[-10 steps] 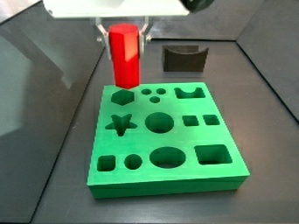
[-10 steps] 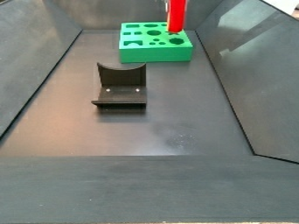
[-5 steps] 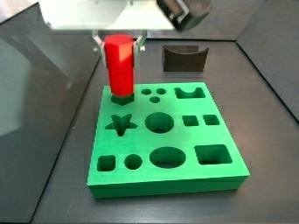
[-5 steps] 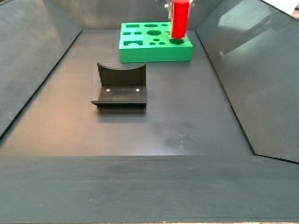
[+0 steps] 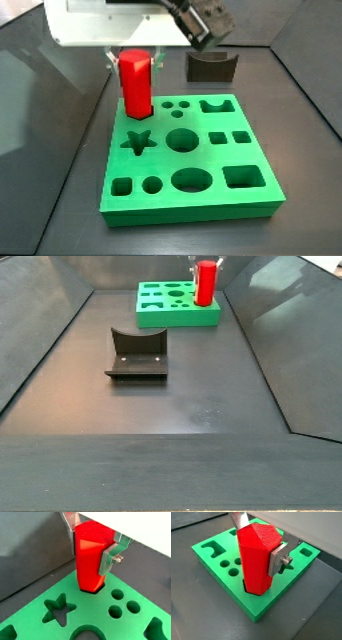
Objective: Pick up the hexagon object. Move up. Move to above the board. Insert the hexagon object.
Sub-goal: Insert the hexagon object.
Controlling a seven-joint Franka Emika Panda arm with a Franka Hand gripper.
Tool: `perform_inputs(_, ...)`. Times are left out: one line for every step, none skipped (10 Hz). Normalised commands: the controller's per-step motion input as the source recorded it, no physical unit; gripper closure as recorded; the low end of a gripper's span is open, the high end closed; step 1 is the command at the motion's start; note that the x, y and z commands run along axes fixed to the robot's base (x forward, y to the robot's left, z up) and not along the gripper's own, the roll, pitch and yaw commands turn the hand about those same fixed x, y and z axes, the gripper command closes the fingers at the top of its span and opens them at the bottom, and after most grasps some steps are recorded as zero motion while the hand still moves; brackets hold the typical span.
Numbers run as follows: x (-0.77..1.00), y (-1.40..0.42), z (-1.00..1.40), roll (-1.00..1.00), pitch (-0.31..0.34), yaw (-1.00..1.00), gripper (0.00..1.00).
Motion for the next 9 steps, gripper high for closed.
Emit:
perform_inputs(0.00,0.00,-0.17,0.00,-0.070,0.03,1.00)
perform_inputs(0.00,0.00,-0.15,0.00,-0.074,0.03,1.00)
perform_inputs(0.00,0.00,-0.21,0.00,-0.067,0.01,1.00)
perform_inputs(0.00,0.00,-0.14,0.00,-0.054,0.00,1.00)
perform_inputs(0.04,0.00,-0.12,-0.01,-0.059,0.01,1.00)
perform_inputs(0.03,0.00,-0.09,-0.01,-0.041,0.00,1.00)
perform_inputs(0.02,0.00,-0.08,-0.01,-0.036,0.00,1.00)
perform_inputs(0.00,0.00,-0.11,0.00,-0.039,0.00,1.00)
perform_inputs(0.02,0.00,-0.13,0.00,-0.053,0.00,1.00)
